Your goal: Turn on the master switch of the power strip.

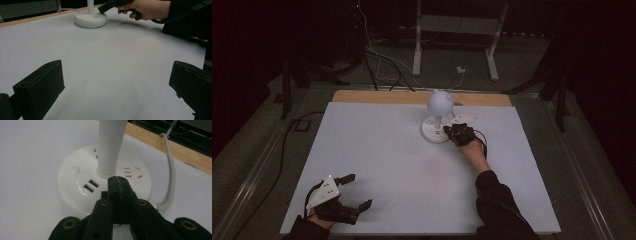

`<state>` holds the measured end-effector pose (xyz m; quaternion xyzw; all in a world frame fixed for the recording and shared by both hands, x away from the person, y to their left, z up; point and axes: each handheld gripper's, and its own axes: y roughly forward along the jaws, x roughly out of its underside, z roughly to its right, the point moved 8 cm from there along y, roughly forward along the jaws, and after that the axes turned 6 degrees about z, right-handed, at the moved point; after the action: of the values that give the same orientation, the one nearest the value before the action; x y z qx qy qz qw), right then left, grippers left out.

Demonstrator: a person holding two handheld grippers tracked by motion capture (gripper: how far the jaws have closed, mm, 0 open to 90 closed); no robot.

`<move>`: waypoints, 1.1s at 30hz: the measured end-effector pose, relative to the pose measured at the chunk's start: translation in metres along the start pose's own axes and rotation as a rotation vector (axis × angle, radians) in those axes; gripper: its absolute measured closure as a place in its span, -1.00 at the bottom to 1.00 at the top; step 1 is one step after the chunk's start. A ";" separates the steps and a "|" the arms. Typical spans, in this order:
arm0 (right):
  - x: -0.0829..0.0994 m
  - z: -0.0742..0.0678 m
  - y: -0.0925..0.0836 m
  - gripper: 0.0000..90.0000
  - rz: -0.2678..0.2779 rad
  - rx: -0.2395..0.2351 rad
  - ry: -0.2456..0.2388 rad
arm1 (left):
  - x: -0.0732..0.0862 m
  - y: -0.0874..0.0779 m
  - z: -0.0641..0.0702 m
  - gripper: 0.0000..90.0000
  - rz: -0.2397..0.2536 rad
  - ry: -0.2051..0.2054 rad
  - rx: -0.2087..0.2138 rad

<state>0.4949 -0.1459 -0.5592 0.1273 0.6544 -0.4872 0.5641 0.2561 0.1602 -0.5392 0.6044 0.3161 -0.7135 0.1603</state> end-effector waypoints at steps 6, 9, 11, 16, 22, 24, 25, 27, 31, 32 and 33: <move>0.000 0.002 0.001 1.00 -0.003 0.014 0.000 | 0.001 0.000 0.000 -1.00 -0.004 0.004 -0.002; 0.000 0.002 0.001 1.00 -0.004 0.014 0.002 | 0.001 0.000 0.000 -1.00 -0.005 0.005 -0.003; 0.000 0.002 0.001 1.00 -0.003 0.016 0.003 | 0.001 0.000 0.000 -1.00 -0.006 0.005 -0.005; 0.001 0.001 0.001 1.00 0.002 0.031 0.001 | 0.001 0.001 0.000 -1.00 -0.008 0.008 -0.005; 0.002 0.000 0.002 1.00 0.002 0.046 -0.019 | 0.001 0.000 0.000 -1.00 -0.008 0.007 -0.005; 0.002 0.000 0.002 1.00 0.000 0.045 -0.006 | 0.001 0.000 0.000 -1.00 -0.007 0.004 -0.005; 0.002 0.000 0.002 1.00 0.000 0.045 -0.006 | 0.001 0.000 0.000 -1.00 -0.008 0.004 -0.005; 0.002 0.000 0.002 1.00 -0.004 0.046 -0.010 | 0.001 0.001 0.000 -1.00 -0.009 0.004 -0.005; 0.002 0.001 0.003 1.00 -0.010 0.041 -0.004 | 0.002 0.001 0.000 -1.00 -0.010 0.002 -0.004; 0.002 0.001 0.003 1.00 -0.009 0.040 -0.002 | 0.002 0.001 0.000 -1.00 -0.009 0.002 -0.003; 0.003 0.001 0.003 1.00 -0.004 0.039 0.006 | 0.001 0.001 0.000 -1.00 -0.008 0.002 -0.003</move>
<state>0.4965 -0.1465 -0.5627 0.1385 0.6468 -0.5006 0.5584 0.2564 0.1600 -0.5407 0.6037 0.3197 -0.7130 0.1581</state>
